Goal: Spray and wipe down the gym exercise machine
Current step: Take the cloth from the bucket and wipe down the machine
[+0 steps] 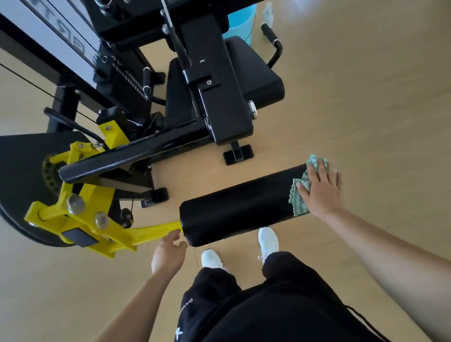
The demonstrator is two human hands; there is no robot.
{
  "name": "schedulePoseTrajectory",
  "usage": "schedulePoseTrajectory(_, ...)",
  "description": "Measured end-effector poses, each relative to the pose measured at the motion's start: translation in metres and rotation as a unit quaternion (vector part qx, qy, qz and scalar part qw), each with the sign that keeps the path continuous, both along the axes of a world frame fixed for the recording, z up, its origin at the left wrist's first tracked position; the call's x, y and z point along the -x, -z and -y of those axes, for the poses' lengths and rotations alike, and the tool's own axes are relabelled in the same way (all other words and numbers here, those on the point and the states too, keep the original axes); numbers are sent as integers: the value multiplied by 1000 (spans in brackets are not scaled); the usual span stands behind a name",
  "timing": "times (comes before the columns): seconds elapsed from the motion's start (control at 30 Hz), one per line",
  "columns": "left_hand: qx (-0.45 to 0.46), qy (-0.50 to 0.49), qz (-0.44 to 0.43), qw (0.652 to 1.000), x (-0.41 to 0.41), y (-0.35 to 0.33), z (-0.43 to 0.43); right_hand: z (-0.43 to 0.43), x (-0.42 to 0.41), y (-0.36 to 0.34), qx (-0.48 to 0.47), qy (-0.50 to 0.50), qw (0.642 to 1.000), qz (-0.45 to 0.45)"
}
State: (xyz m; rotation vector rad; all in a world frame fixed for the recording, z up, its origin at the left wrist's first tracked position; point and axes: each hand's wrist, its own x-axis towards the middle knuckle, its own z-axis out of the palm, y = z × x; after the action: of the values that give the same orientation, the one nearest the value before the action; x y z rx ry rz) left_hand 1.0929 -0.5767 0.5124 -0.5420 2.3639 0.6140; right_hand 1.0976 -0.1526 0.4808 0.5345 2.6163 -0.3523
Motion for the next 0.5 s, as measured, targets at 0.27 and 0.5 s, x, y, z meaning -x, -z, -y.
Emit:
schedulePoseTrajectory(0.27, -76, -7, -51, 996, 36, 6, -10, 23, -1, 6, -24, 0, 1000, -9)
schedulePoseTrajectory(0.5, -108, 22, -59, 992, 13, 11, -9, 133, 17, 3, 14, -113, 993, -17)
